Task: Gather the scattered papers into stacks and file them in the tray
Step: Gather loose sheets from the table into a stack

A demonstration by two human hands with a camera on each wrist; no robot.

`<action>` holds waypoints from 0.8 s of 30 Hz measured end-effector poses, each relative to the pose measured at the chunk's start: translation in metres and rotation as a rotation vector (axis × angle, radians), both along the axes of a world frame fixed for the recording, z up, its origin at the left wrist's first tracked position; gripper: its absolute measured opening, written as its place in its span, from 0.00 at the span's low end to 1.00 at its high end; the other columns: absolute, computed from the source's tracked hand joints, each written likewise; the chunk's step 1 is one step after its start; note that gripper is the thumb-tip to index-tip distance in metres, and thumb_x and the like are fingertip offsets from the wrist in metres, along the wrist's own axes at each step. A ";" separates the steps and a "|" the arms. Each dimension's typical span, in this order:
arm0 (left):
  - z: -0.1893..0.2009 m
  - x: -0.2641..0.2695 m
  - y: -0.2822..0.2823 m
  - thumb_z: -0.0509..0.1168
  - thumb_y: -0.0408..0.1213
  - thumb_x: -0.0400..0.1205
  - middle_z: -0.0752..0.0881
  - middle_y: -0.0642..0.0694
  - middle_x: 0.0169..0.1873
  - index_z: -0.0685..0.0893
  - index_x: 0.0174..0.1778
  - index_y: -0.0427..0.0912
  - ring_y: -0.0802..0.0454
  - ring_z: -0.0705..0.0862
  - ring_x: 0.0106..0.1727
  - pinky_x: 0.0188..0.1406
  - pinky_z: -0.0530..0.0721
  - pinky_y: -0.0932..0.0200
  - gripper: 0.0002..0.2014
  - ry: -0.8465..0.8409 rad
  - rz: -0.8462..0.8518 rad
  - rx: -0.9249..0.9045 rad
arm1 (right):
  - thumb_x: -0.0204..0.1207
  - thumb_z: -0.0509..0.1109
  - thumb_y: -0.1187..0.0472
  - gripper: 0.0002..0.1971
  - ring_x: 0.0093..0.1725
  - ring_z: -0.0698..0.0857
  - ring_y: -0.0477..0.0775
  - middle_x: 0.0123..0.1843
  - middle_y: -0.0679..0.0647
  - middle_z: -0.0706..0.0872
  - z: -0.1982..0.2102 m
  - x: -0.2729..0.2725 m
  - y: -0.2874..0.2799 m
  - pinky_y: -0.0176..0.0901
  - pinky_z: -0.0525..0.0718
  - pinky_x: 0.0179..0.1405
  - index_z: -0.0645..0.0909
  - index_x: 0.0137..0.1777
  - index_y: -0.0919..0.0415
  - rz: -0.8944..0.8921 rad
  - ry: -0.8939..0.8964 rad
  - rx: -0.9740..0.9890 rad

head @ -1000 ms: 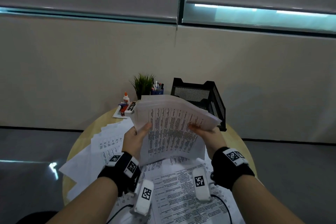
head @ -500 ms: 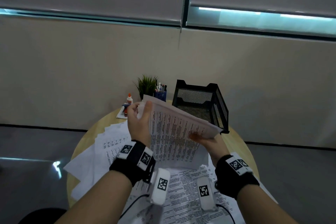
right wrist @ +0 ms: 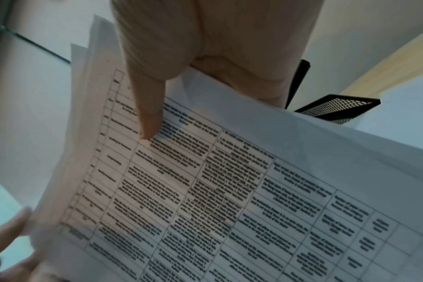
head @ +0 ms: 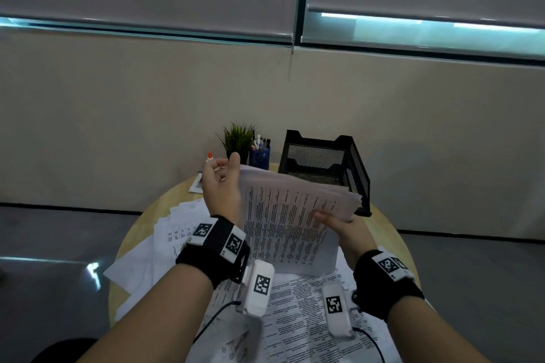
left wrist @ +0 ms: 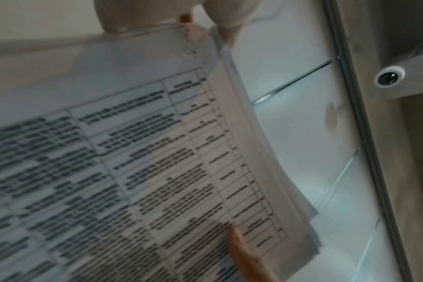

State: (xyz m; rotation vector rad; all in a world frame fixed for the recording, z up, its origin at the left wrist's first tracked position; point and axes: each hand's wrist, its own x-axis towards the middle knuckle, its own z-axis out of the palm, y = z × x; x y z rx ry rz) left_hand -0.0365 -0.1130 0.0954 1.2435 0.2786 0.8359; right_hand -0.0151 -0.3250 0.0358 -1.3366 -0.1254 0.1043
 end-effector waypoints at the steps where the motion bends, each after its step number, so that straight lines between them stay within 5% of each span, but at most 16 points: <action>1: -0.004 0.000 0.003 0.67 0.54 0.78 0.80 0.51 0.43 0.76 0.41 0.54 0.53 0.79 0.47 0.52 0.78 0.56 0.10 -0.019 -0.065 -0.023 | 0.42 0.87 0.52 0.28 0.56 0.88 0.64 0.50 0.59 0.92 0.000 0.001 -0.001 0.60 0.83 0.60 0.90 0.45 0.60 -0.002 0.001 0.014; 4: -0.024 -0.007 0.013 0.66 0.60 0.72 0.81 0.47 0.46 0.81 0.44 0.55 0.50 0.81 0.47 0.48 0.79 0.54 0.14 -0.039 -0.239 -0.023 | 0.37 0.89 0.48 0.31 0.54 0.89 0.61 0.51 0.59 0.92 0.000 0.001 -0.002 0.59 0.83 0.60 0.91 0.44 0.59 0.008 -0.015 0.041; 6: -0.040 -0.014 0.017 0.64 0.50 0.76 0.82 0.47 0.46 0.84 0.42 0.57 0.50 0.81 0.46 0.43 0.78 0.58 0.05 -0.001 -0.286 -0.015 | 0.34 0.90 0.44 0.35 0.53 0.89 0.60 0.51 0.60 0.91 0.000 0.002 -0.004 0.59 0.83 0.60 0.90 0.44 0.60 0.024 -0.021 0.052; 11: -0.077 -0.027 0.023 0.64 0.31 0.79 0.87 0.48 0.41 0.86 0.44 0.46 0.45 0.84 0.48 0.49 0.80 0.48 0.07 0.136 -0.210 -0.031 | 0.35 0.90 0.44 0.40 0.55 0.88 0.64 0.52 0.62 0.91 -0.001 0.004 -0.004 0.64 0.82 0.62 0.89 0.48 0.63 0.033 -0.012 0.025; 17: -0.067 -0.023 0.026 0.64 0.35 0.83 0.84 0.46 0.36 0.84 0.39 0.48 0.48 0.80 0.41 0.47 0.80 0.46 0.08 0.105 -0.171 0.033 | 0.35 0.90 0.44 0.42 0.55 0.89 0.64 0.52 0.62 0.91 0.000 0.004 -0.005 0.64 0.82 0.62 0.88 0.50 0.66 0.025 -0.014 0.019; 21: -0.054 -0.023 0.022 0.63 0.34 0.84 0.85 0.52 0.34 0.84 0.41 0.48 0.53 0.80 0.38 0.39 0.79 0.55 0.08 0.067 -0.222 0.071 | 0.35 0.89 0.42 0.40 0.53 0.89 0.63 0.51 0.61 0.91 0.001 0.002 -0.005 0.63 0.83 0.61 0.89 0.49 0.63 0.009 -0.021 0.009; 24: -0.044 -0.024 0.014 0.59 0.41 0.86 0.86 0.59 0.35 0.82 0.48 0.49 0.60 0.84 0.38 0.38 0.82 0.59 0.07 0.070 -0.250 0.091 | 0.49 0.88 0.48 0.32 0.55 0.89 0.62 0.52 0.59 0.91 0.002 0.002 -0.002 0.65 0.81 0.64 0.88 0.52 0.62 -0.005 -0.013 -0.007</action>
